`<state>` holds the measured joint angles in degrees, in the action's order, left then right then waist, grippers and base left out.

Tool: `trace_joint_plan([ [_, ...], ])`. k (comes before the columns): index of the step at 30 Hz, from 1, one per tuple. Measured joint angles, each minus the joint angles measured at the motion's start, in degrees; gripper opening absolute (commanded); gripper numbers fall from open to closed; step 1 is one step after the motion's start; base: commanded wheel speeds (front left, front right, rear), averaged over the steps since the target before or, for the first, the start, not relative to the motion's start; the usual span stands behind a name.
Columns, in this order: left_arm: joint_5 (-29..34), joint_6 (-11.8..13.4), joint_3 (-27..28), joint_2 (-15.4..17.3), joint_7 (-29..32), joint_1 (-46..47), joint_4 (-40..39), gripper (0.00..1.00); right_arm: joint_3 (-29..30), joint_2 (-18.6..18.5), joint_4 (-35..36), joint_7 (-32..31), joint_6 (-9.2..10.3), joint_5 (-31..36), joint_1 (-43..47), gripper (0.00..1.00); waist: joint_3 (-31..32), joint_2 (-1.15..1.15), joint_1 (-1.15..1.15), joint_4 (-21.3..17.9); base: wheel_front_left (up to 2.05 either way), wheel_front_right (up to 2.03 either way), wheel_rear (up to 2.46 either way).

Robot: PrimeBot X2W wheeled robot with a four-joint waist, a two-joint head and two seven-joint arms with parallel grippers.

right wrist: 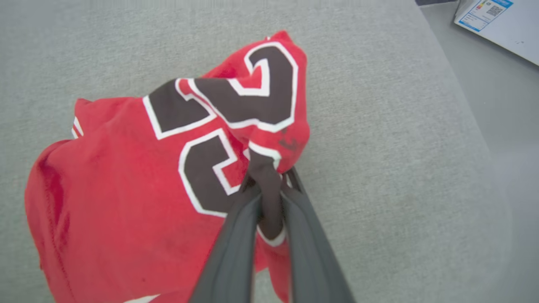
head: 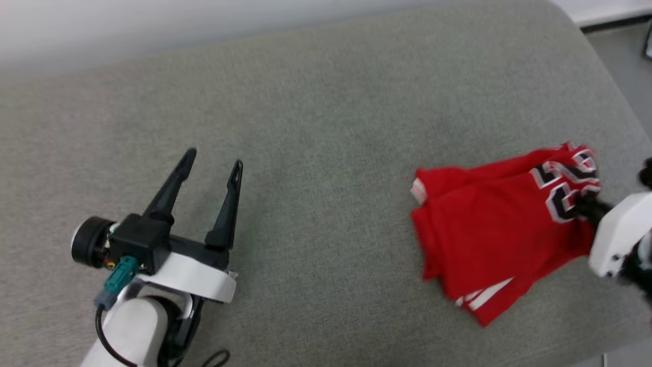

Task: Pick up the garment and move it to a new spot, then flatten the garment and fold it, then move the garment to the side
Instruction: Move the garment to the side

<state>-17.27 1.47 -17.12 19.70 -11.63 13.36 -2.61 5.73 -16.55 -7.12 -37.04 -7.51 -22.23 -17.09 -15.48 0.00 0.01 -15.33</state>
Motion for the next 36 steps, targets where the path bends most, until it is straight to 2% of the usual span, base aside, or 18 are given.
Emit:
trace_joint_plan([
  [8, 1.5, -1.8, -1.1, 1.6, 1.9, 6.4, -4.9, 1.0, 10.0, -5.7, -6.0, 1.2, 0.0, 6.3, -9.1, 0.0, -9.6, 0.0, 0.0, -0.6, 0.0, 0.0, 0.0],
  [15, 2.6, -2.9, -1.7, 2.6, 2.2, 10.5, -7.2, 1.0, 19.0, -9.7, -8.7, 1.7, -0.02, 11.8, -14.5, 0.0, -16.2, 0.0, 0.01, 1.7, 0.0, 0.0, 0.0],
  [19, 2.9, -3.3, -2.2, 2.7, 1.9, 12.0, -7.5, 1.0, 21.1, -10.6, -9.6, 2.3, -0.01, 13.8, -15.5, 0.0, -18.5, 0.0, 0.0, 3.6, 0.0, 0.0, 0.0],
  [20, 2.9, -3.4, -2.2, 2.8, 1.8, 12.1, -7.4, 1.0, 21.3, -10.5, -9.9, 2.5, -0.01, 14.0, -15.7, 0.31, -18.9, 0.0, 0.01, 4.0, 0.0, 0.0, 0.0],
  [21, 2.9, -3.3, -2.2, 2.8, 1.8, 12.1, -7.3, 1.0, 21.6, -10.4, -10.3, 2.9, -0.01, 14.3, -15.9, 0.74, -19.2, 0.0, 0.0, 4.3, 0.0, 0.0, 0.0],
  [22, 2.9, -3.3, -2.2, 2.8, 1.6, 12.1, -7.2, 1.0, 21.7, -10.3, -11.0, 3.3, -0.01, 14.4, -16.0, 0.74, -19.4, 0.0, 0.01, 4.6, 0.0, 0.0, 0.0],
  [23, 2.9, -3.3, -2.4, 2.7, 1.5, 12.2, -7.1, 1.0, 22.1, -10.1, -11.5, 4.0, -0.01, 14.7, -16.0, 1.0, -19.5, 0.0, 0.0, 4.8, 0.0, 0.0, 0.0],
  [27, 2.6, -3.3, -2.8, 2.3, 0.9, 12.2, -6.2, 1.0, 24.4, -9.3, -13.1, 8.0, -0.01, 17.5, -16.7, 1.0, -19.1, 0.0, 0.0, 5.4, 0.0, 0.0, 0.0],
  [32, 1.9, -2.9, -3.0, 1.6, 0.2, 11.2, -4.7, 1.0, 26.9, -9.5, -15.2, 15.9, -0.01, 20.8, -16.7, 1.0, -16.8, 0.0, 0.0, 5.9, 0.0, 0.0, 0.0],
  [36, 1.2, -1.9, -3.0, 0.7, -0.7, 9.2, -2.9, 1.0, 27.0, -10.0, -17.1, 22.4, -0.01, 20.7, -15.8, 1.0, -13.7, 0.0, 0.0, 6.5, 0.0, 0.0, 0.0],
])
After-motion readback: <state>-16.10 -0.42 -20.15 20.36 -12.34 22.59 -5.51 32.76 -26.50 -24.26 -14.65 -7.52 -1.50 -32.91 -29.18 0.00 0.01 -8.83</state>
